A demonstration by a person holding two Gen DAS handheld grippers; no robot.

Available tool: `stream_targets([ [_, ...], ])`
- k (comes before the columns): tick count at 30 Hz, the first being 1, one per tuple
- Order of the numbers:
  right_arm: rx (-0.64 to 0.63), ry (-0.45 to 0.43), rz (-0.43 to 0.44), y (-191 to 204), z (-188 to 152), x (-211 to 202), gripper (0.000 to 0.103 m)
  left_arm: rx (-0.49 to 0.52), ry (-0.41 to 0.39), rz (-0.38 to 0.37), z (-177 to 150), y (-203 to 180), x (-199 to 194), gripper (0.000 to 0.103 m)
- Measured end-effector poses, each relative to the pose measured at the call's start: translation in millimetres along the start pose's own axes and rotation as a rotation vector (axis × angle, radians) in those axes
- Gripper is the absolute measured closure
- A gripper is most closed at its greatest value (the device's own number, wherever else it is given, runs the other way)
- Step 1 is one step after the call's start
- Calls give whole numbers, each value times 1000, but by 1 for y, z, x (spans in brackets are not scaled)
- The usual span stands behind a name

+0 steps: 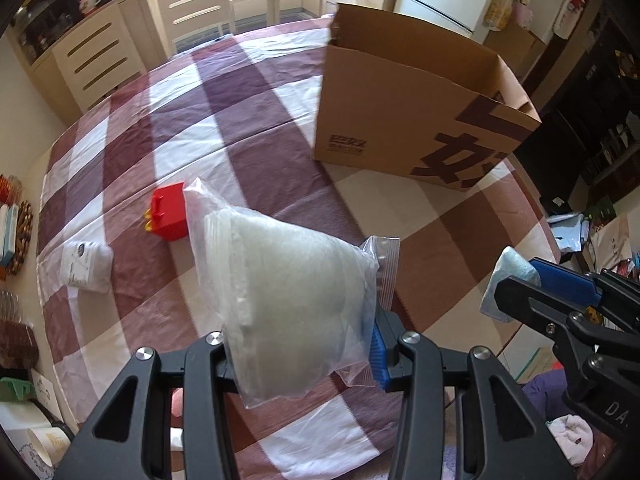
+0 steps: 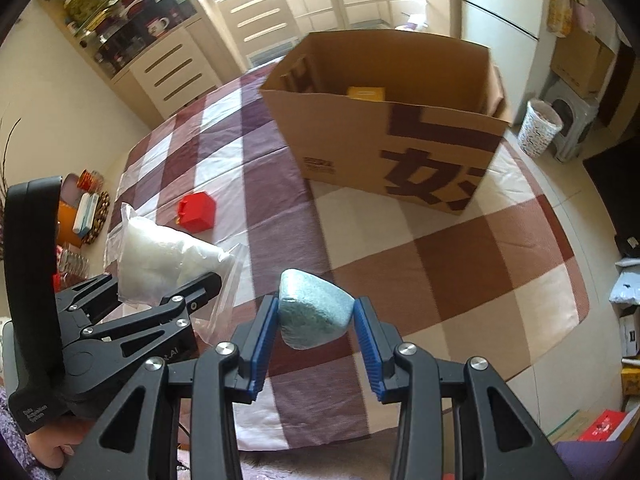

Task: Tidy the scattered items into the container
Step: 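Lift the cotton pad bag with left gripper while right gripper carries the stone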

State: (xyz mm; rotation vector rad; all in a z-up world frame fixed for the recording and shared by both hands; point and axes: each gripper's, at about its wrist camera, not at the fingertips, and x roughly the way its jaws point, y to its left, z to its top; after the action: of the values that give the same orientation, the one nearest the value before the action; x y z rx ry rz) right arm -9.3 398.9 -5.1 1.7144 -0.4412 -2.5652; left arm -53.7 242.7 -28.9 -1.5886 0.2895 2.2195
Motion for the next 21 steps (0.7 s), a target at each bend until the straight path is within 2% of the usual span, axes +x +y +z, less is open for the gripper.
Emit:
stream_targets([
  [11, 57, 0, -23, -42, 3, -3, 63, 63, 12, -20, 17, -42, 12, 58],
  [21, 70, 4, -18, -60, 7, -1, 63, 84, 20, -20, 27, -61, 18, 58],
])
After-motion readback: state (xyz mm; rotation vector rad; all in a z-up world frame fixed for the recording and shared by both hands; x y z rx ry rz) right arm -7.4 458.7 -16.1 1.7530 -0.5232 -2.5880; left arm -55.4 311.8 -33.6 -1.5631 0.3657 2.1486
